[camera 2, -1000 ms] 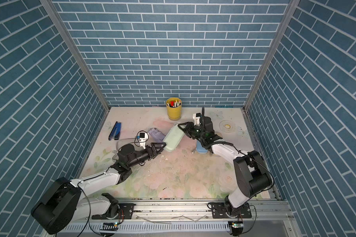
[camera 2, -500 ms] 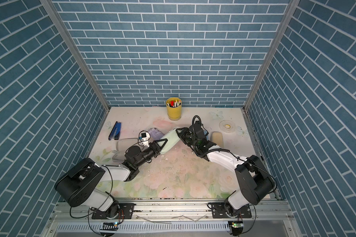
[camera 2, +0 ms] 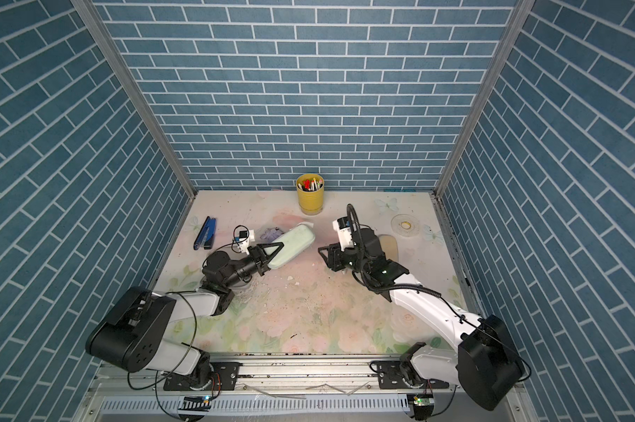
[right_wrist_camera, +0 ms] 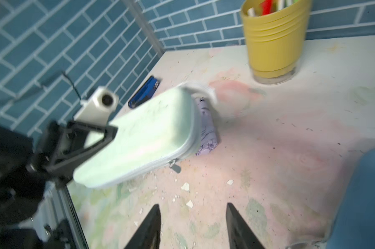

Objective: Put umbrellas into zippered umbrella sleeves
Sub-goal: Adjust the umbrella sleeve, then zip the zipper on the umbrella sleeve.

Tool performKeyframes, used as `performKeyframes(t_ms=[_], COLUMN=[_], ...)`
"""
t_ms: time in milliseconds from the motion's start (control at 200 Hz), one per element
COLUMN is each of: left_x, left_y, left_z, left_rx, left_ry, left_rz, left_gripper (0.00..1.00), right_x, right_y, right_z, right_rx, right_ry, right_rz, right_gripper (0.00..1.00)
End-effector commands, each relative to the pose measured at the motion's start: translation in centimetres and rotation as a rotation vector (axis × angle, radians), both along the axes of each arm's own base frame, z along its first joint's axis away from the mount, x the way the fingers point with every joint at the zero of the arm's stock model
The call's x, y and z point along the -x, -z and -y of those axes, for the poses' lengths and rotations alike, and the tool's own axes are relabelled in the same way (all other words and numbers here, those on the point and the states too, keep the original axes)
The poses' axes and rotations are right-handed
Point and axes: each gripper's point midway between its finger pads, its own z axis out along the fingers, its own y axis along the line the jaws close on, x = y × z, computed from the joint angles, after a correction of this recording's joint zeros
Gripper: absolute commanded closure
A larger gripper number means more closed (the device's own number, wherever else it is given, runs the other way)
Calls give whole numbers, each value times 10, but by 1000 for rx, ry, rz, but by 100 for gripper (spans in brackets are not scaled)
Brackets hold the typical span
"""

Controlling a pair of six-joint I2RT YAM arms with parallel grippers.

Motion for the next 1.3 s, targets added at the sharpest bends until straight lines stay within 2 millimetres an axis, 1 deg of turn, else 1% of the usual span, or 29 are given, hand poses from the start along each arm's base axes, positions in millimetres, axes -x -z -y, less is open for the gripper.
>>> performKeyframes(t_ms=[0,165,325,360,525,655,790,885,1000,1055,1135,1220,1295], left_x=[15,20,21,21,21,24,26,26,25,25,24,24,26], left_y=[-33,-42,-44,-44,-44,-45,-43,-41,-41,-42,-42,-41,-42], left_z=[6,6,7,7,8,12,14,14,14,14,12,9,6], left_rx=[-42,-76,-78,-81,-93,-92,-97,-107,-115,-117,-127,-138,-148], left_ry=[83,87,89,89,88,101,105,104,106,110,108,109,116], left_rz=[120,141,145,146,149,148,144,143,144,145,145,141,139], left_gripper=[75,74,74,74,74,75,75,75,75,75,75,75,77], right_x=[-2,-7,-6,-8,-7,-9,-15,-15,-10,-6,-2,-2,-8], right_y=[7,4,-7,-10,-19,-22,-26,-30,-34,-34,-29,-24,-20], right_z=[-1,-20,-33,-32,-34,-39,-41,-43,-44,-44,-38,-28,-18], right_rx=[188,198,170,173,150,147,141,122,101,101,127,175,212], right_ry=[-77,-94,-93,-73,-40,-30,-5,-4,-22,-43,-55,-48,-31], right_rz=[184,211,238,249,268,279,280,276,268,267,280,298,306], right_gripper=[51,52,55,56,60,68,79,83,89,93,100,100,100])
